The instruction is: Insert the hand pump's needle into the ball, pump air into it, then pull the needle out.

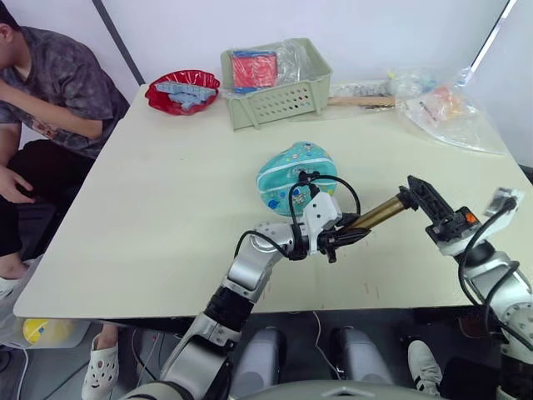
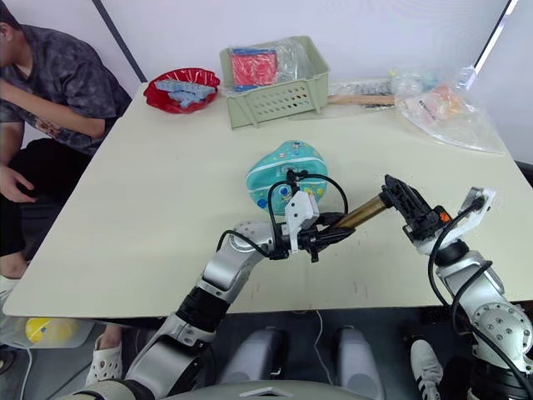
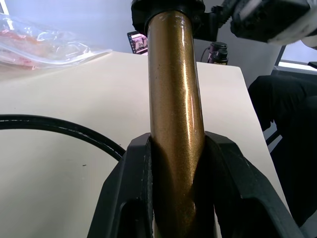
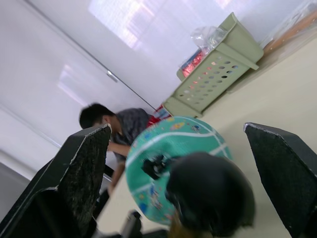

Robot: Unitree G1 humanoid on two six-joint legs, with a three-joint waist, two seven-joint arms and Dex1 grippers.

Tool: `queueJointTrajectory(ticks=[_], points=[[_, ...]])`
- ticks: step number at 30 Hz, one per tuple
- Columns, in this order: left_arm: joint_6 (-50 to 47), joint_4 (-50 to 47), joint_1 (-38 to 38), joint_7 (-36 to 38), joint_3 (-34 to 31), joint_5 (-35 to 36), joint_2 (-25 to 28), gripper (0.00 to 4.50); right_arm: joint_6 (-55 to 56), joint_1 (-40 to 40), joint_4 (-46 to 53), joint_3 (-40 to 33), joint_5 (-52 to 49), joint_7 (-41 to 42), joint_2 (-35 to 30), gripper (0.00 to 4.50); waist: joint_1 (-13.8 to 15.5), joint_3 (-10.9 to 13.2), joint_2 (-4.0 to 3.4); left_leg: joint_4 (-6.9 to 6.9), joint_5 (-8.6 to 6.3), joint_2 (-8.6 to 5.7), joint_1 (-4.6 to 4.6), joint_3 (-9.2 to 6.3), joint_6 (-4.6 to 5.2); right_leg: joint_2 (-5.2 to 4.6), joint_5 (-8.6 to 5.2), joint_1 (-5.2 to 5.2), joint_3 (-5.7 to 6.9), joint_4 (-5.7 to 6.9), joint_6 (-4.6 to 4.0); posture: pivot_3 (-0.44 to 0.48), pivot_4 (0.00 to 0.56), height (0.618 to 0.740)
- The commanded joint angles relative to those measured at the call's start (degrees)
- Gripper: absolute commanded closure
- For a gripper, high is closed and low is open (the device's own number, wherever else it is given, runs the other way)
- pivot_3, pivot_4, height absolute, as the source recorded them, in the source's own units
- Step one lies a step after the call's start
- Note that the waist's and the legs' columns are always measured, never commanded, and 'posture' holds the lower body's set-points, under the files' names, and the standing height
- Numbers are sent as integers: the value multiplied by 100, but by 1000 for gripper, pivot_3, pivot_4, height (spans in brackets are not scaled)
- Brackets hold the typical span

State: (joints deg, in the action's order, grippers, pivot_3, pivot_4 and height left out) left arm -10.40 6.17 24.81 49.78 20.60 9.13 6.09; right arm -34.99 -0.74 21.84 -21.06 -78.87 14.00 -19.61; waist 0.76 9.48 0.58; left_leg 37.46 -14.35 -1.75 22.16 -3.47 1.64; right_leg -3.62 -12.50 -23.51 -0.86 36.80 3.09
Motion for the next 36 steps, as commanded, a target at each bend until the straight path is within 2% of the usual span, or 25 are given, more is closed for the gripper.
queueJointTrajectory(ticks=[1, 9, 29, 32, 36], points=[[166, -268, 32, 4, -24, 120, -90, 3492, -14, -100, 96, -41, -209, -147, 34, 0, -2, 0, 0, 0, 0, 0, 0, 1, 0, 0, 0, 0, 0, 0, 0, 0, 150, 738], [270, -229, 46, -18, -54, 128, -135, 3492, -200, -70, 104, 77, -523, -237, 95, 0, -21, 0, -1, 0, 0, 2, -3, 2, 1, 6, 0, 0, -1, 1, 1, 0, 150, 738], [195, -93, 25, 10, 14, 44, -82, 3492, -127, -62, 34, 85, -216, 79, 79, 0, -19, 0, -1, 0, 0, 2, -3, 2, 1, 6, -2, 0, -1, 1, 4, 0, 150, 738], [200, -77, 8, 17, 33, 30, -66, 3492, -97, -93, -11, 56, -187, 92, 90, 786, -18, 0, -1, 0, 0, 2, -3, 2, 1, 6, -2, 0, -1, 1, 4, 0, 150, 738], [204, -61, -16, 25, 44, 21, -42, 3492, -63, -139, -63, 36, -166, 133, 114, 2494, -23, 0, -1, 0, 0, 2, -3, 3, 1, 6, -2, 0, -1, 1, 4, 0, 150, 738]])
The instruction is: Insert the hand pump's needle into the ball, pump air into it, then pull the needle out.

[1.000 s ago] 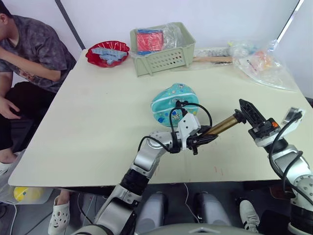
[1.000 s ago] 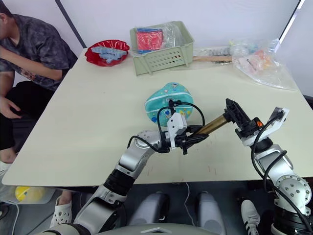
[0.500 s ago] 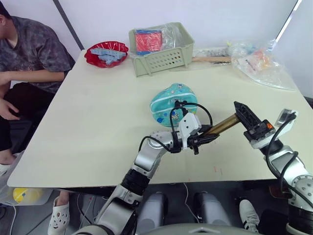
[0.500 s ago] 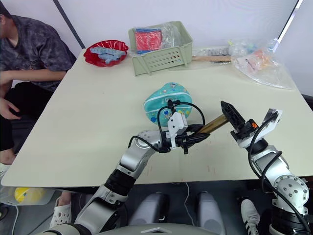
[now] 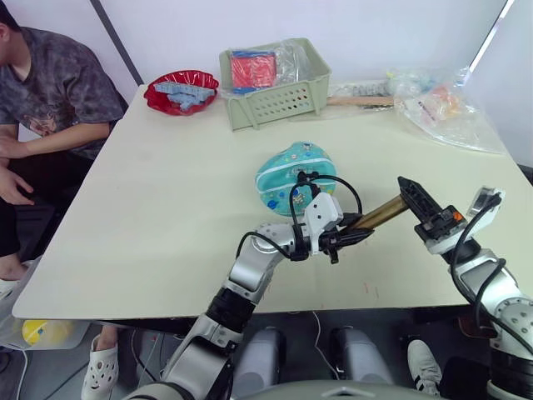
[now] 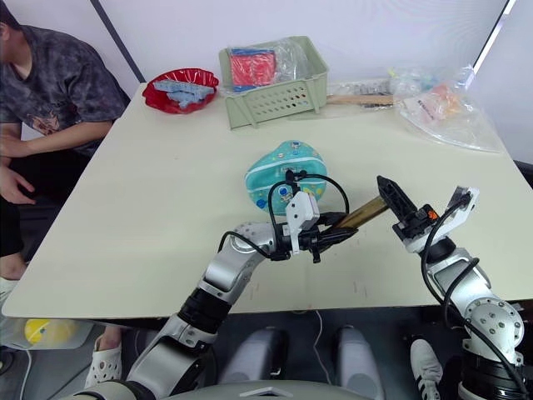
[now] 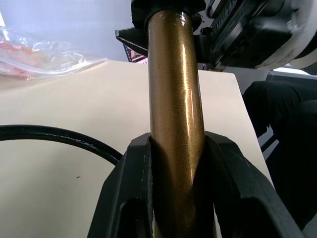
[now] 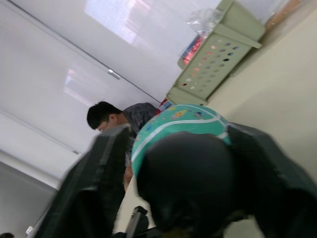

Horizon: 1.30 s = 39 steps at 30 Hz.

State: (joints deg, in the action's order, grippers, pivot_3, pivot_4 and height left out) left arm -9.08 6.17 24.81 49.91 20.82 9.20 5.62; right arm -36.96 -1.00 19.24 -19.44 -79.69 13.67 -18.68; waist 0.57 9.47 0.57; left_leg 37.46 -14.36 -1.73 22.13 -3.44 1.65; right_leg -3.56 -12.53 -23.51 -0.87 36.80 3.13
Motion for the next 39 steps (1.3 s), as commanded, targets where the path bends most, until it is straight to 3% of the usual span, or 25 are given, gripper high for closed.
queueJointTrajectory(ticks=[1, 12, 19, 20, 21, 34, 39], points=[[74, -62, -26, 13, 26, 11, 13, 3492, 134, -113, 192, -128, -76, 174, 25, 2741, -4, 0, 0, 0, 0, 0, 0, 0, 0, 1, 0, -1, 0, 0, 0, 0, 150, 738], [19, -68, -65, 49, -25, 96, 67, 3492, 150, -101, 209, -141, 203, 436, -102, 2777, -2, 0, 0, 0, 0, 0, 1, -1, 0, 0, -1, -1, 0, 0, 2, 0, 150, 738], [13, -80, 65, 167, -98, 154, 185, 646, 462, -93, 423, 9, 1053, 1108, -364, 2777, -3, 0, 0, 0, 0, 0, 1, -2, 0, 2, -6, -3, 2, 0, 10, 0, 150, 738], [-15, -118, 87, 235, -106, 183, 232, 496, 525, -77, 482, 36, 1187, 1260, -408, 2777, -2, 0, 0, 0, 0, 1, 1, -2, 0, 2, -6, -3, 3, 0, 10, 0, 150, 738], [-56, -167, 105, 304, -119, 224, 276, 51, 607, -69, 536, 54, 1326, 1412, -441, 2777, -4, 0, 0, 0, 0, 0, 3, -1, 0, 2, -6, -4, 2, 0, 9, 0, 150, 738], [-465, -526, 91, 1227, 15, 399, 1130, 51, 1330, -178, 859, 806, 3136, 3315, -1486, 2777, -17, 2, -1, 0, 0, 1, 2, -2, 0, 2, -8, -5, 4, -1, 12, 0, 150, 738], [-330, -370, 80, 1310, 146, 254, 1196, 51, 1246, -369, 835, 903, 3166, 3542, -1586, 2777, -5, 3, 1, 0, 0, 1, 3, -3, 0, 0, -7, -5, 3, -2, 10, 0, 150, 738]])
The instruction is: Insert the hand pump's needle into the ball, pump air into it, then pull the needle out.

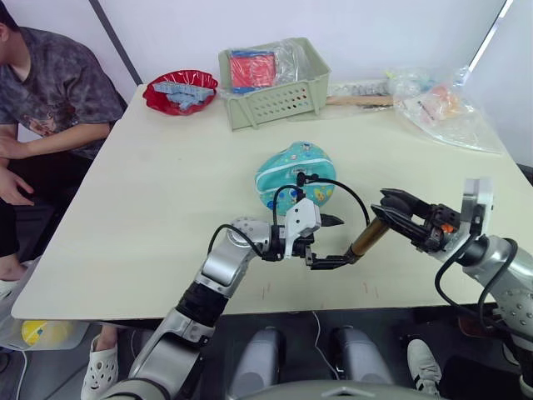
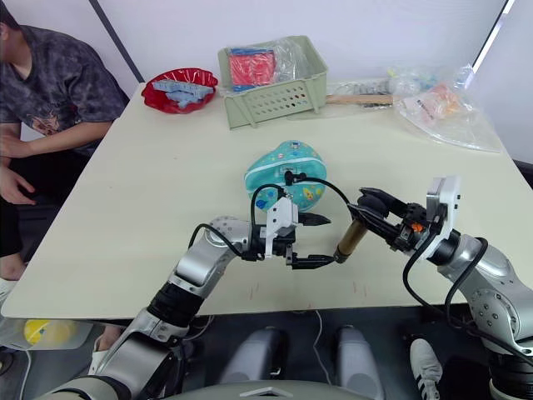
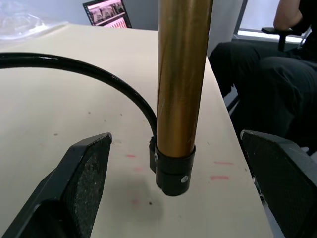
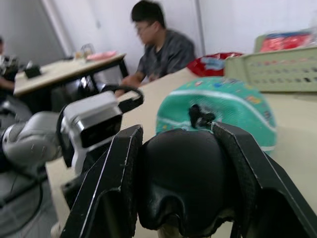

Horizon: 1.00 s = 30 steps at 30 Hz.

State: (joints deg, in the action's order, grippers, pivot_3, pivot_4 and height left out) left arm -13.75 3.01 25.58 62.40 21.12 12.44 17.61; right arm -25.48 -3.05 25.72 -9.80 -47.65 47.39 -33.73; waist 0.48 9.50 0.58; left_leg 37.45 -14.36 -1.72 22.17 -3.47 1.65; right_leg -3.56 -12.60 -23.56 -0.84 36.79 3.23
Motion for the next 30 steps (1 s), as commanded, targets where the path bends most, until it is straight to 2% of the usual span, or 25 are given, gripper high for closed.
queueJointTrajectory(ticks=[1, 8, 14, 20, 27, 30], points=[[154, -10, 1, 62, 140, -94, -16, 51, 90, -200, 197, -50, -40, 225, -107, 2777, 12, 0, 0, 0, 0, 0, 0, -1, 0, 0, 1, 0, 0, 0, -2, 0, 150, 738], [336, 584, 112, 0, 546, -542, -196, 51, -135, -539, 346, 67, 24, 197, -280, 2777, 14, 0, 1, 0, 0, -1, 1, -2, 0, 0, 5, 0, 2, -1, -9, 0, 150, 738], [535, 1197, 151, -198, 501, -617, -577, 51, -189, -542, 367, 73, 45, 165, -279, 2777, 22, 1, 2, 1, 0, -2, 8, -5, 0, -3, 8, -3, 6, -2, -12, 0, 150, 738], [635, 1398, 136, -320, 338, -522, -826, 51, -269, -479, 421, 47, 17, 115, -275, 2777, 16, 2, 3, 1, 0, -2, 11, -9, 0, -3, 8, -5, 9, -3, -12, 0, 150, 738], [762, 1597, 183, -384, 220, -563, -923, 3366, -309, -486, 436, 29, -26, 21, -223, 2777, 19, 1, 3, 2, 0, -2, 11, -8, 0, -3, 9, -5, 9, -2, -12, 0, 150, 738], [820, 1644, 169, -367, 239, -612, -916, 3411, -328, -520, 439, 11, -68, -38, -215, 2777, 17, 2, 3, 2, 0, -3, 12, -9, 0, -3, 9, -5, 9, -3, -13, 0, 150, 738]])
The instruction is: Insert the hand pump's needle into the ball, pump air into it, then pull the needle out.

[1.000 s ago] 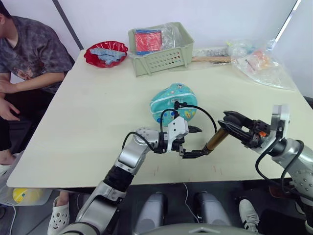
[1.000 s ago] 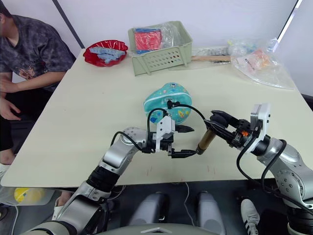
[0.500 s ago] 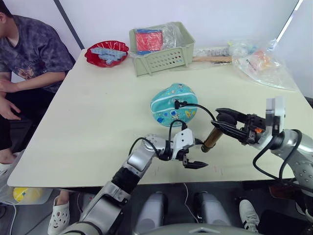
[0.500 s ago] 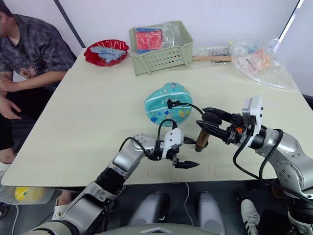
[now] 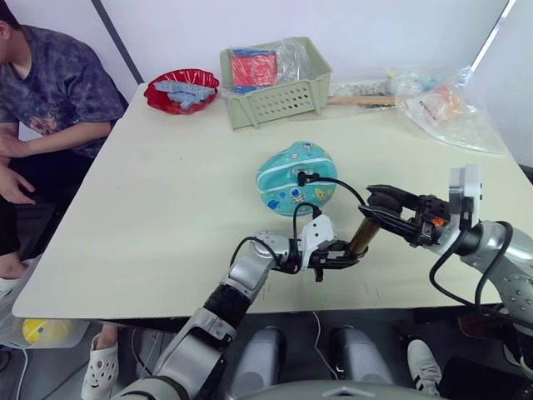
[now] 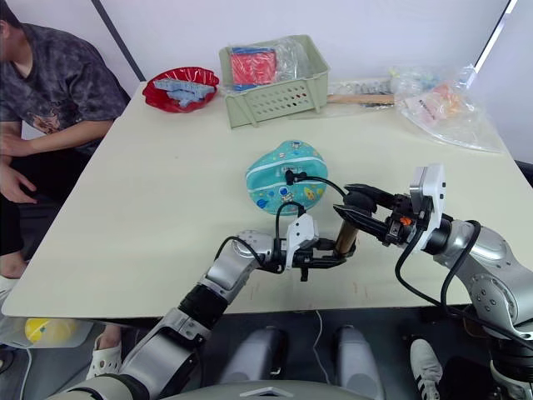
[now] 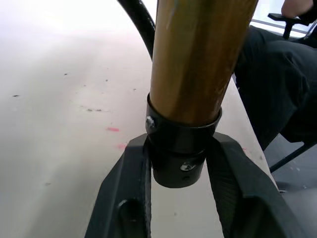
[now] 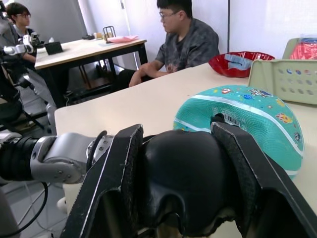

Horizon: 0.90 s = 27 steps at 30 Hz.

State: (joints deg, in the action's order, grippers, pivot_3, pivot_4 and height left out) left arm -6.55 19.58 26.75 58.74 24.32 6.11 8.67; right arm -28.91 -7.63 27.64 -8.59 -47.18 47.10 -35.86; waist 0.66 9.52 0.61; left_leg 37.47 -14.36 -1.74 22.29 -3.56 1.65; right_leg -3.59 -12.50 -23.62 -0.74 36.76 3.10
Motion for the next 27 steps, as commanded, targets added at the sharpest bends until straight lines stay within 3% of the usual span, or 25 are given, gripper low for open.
queueJointTrajectory(ticks=[1, 15, 21, 27], points=[[112, -4, 44, -1, -77, 11, -24, 3411, 13, -63, 248, -115, -118, -14, -10, 2777, -1, 0, 0, 0, 0, 0, 0, 0, 0, 0, 0, 0, 0, 0, 0, 0, 150, 738], [965, 905, 153, -366, 119, -616, -285, 3411, 577, 356, 94, 100, 658, 163, 105, 2777, 1, 0, 0, 1, 0, -1, 0, 1, 0, 0, 0, 0, 1, 0, 2, 0, 150, 738], [1427, 1785, 382, -752, 74, -889, -568, 3411, 808, 414, 69, 129, 905, 282, 110, 2777, 7, 0, 0, 3, 0, -1, -1, 1, 0, 1, -2, 0, 2, 1, 5, 0, 150, 738], [1575, 2381, 572, -646, 81, -987, -721, 3411, 823, 319, 91, 121, 1002, 305, 93, 2777, 3, 0, 1, 4, 0, -3, 1, -1, 0, 1, 1, 0, 4, 1, 4, 0, 150, 738]])
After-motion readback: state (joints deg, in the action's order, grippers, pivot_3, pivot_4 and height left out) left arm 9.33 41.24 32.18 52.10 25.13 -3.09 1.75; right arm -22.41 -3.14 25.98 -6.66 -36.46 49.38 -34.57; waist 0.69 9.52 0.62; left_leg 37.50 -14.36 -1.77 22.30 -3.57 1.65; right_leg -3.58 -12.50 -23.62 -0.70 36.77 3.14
